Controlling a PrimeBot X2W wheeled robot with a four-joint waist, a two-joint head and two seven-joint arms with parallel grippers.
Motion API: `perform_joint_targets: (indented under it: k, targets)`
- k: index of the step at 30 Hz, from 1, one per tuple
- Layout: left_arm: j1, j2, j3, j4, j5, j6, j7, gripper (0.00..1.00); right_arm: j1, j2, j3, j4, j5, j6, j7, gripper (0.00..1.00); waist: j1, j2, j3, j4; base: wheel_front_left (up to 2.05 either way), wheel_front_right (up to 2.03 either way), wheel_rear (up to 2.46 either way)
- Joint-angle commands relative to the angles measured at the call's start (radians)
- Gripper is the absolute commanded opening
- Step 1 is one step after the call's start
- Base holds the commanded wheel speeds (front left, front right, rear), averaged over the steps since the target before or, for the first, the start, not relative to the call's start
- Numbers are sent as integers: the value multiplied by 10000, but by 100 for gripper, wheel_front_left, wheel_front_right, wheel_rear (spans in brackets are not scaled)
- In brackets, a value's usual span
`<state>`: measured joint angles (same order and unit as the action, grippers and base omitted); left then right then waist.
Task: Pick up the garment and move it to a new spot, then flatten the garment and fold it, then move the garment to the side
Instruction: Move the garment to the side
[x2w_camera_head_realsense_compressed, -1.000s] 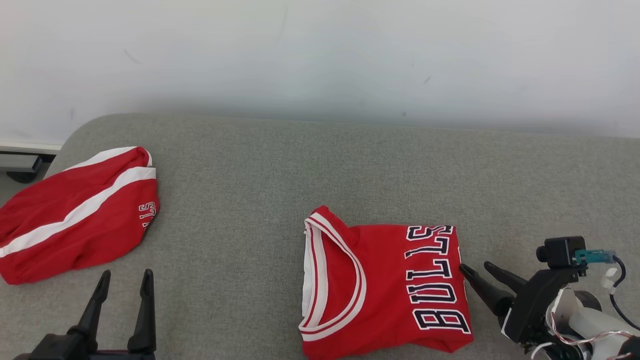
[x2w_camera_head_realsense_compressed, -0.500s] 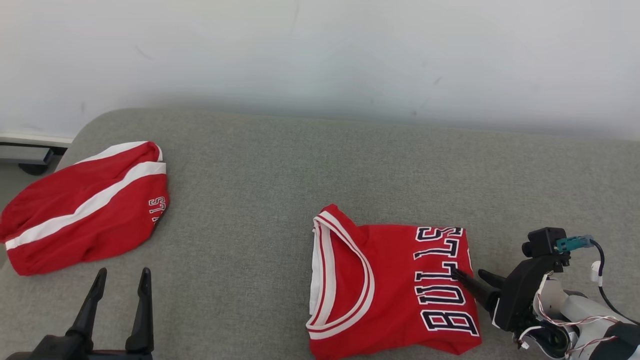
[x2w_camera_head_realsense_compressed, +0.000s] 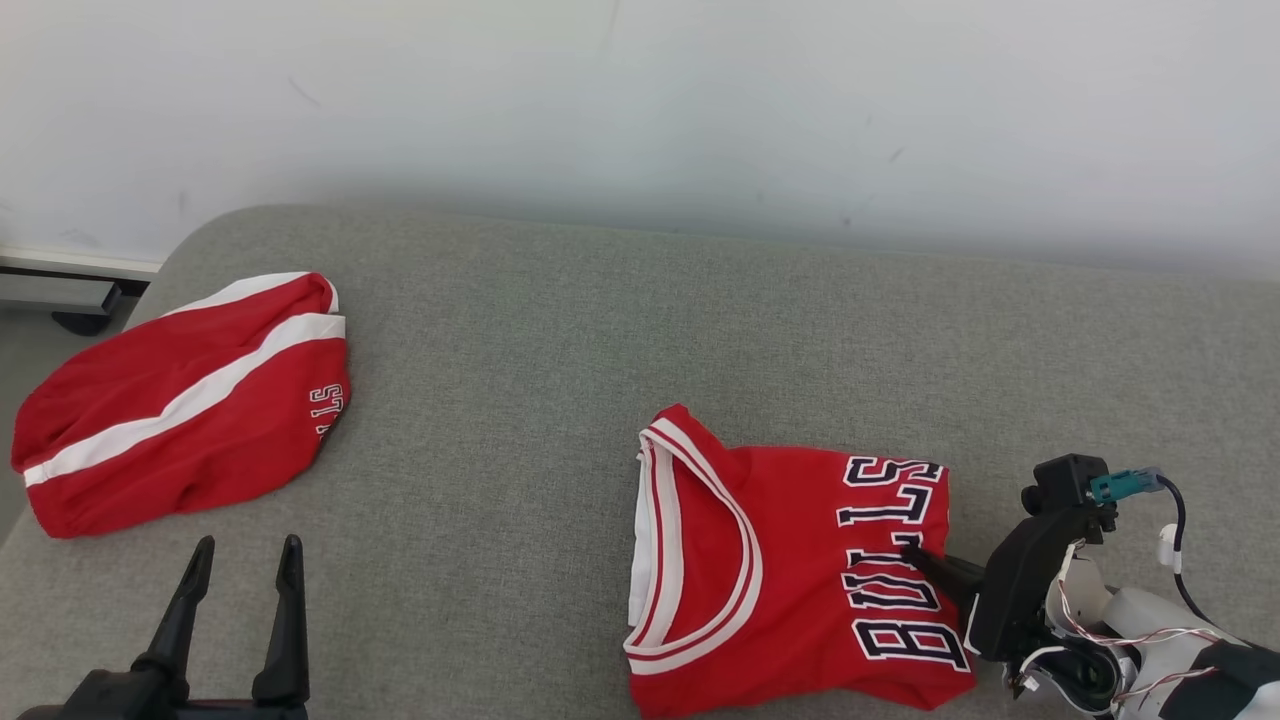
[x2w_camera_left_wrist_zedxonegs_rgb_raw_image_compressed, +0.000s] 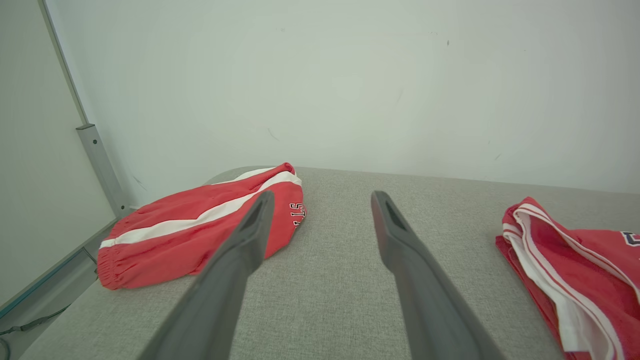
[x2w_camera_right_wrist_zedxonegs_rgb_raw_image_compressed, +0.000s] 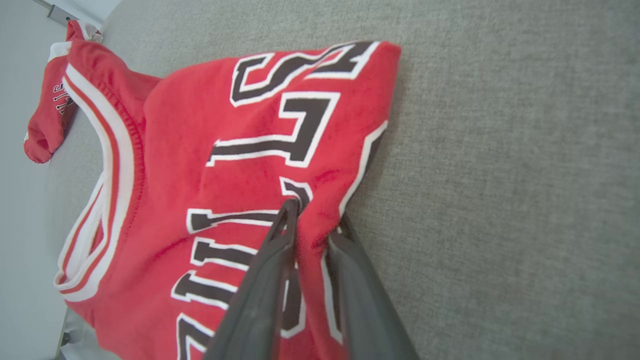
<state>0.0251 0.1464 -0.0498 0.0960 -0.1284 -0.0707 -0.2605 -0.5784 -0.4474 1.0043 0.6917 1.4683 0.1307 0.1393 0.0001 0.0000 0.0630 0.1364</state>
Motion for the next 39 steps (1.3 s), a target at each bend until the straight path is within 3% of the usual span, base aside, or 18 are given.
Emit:
perform_joint_targets:
  k: [1,14,16,24,39]
  targets:
    - [-40,39,11,11,-19,20,-57,100,42,-70,-25,-69,-16,-2,-109,0,-1,0,18,-15,0,0,0]
    - [-116,21,15,-5,-198,-71,-57,100,-743,-889,-246,-101,-510,-3,-637,0,-1,0,197,-425,0,0,0]
    - [-226,43,-29,-46,-184,-74,-57,100,-1124,-1257,-245,378,-829,-6,-691,0,-1,0,280,-559,0,0,0]
    - [-419,113,-65,-115,-225,-158,-55,100,-1880,-1631,-254,1520,-1228,-6,-711,0,-1,0,544,-915,0,0,0]
    - [-910,327,-245,-169,-159,-233,-55,100,-3722,-2503,-53,2563,-1876,-6,-321,0,-1,0,1339,-1580,0,0,0]
